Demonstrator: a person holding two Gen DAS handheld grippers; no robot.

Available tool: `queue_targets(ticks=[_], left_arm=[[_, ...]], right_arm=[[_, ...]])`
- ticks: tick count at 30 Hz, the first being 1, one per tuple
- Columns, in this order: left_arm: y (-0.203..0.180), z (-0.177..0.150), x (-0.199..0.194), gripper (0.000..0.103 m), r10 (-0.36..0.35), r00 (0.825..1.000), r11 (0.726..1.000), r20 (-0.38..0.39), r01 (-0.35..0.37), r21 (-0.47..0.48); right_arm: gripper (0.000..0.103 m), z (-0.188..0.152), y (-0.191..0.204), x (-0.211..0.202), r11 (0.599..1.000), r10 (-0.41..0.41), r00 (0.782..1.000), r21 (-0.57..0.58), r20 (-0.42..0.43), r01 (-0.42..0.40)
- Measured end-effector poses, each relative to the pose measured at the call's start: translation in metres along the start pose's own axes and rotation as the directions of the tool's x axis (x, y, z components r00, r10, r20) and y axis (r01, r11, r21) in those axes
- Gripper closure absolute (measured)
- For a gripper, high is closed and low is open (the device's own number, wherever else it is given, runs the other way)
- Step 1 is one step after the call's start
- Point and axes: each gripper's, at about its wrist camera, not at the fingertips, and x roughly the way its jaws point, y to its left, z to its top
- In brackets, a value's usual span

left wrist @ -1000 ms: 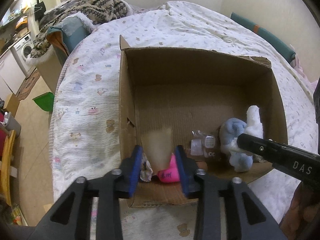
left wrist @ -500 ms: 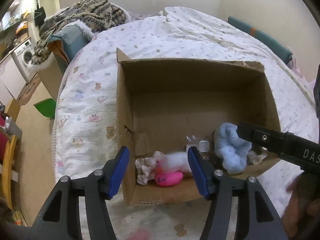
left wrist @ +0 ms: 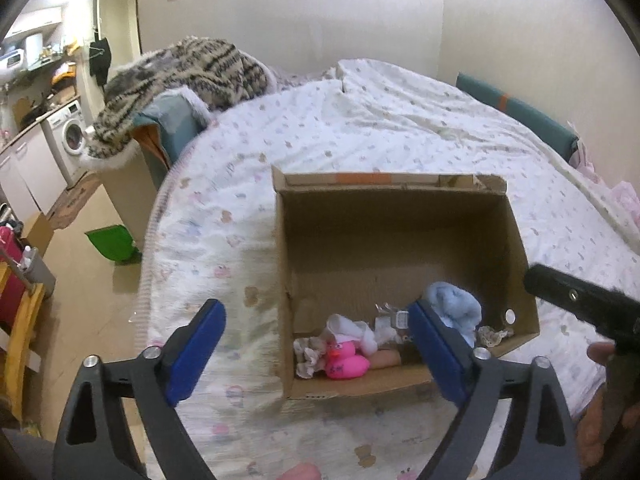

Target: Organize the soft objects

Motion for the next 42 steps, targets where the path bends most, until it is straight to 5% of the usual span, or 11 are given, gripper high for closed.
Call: queue_targets(ticks=[16,29,42], left_arm=[[0.027,-0.033,-0.061,0.001,-0.005,0.998,0.999,0.066,0.008,-0.046],[0.034,-0.046,-0.048,0.001,0.069,0.996,0.996,0.062,-0.065,-0.059],[0.026,-0.052,-0.029,0.001,0.035,0.999,0.999,0.018,-0.034,-0.040]], right_arm=[[0.000,-0.043,0.007,-0.045,0.990,-0.109,0.986,-0.075,0.123,0.118],[0.000,-0.061,0.017,-0.030,0.973,-0.159,0.979,-0.145,0.131,0.177],[0.000,-0.057,0.008,-0.019,0.969,-0.189,0.974,-0.137,0.121,0.205]])
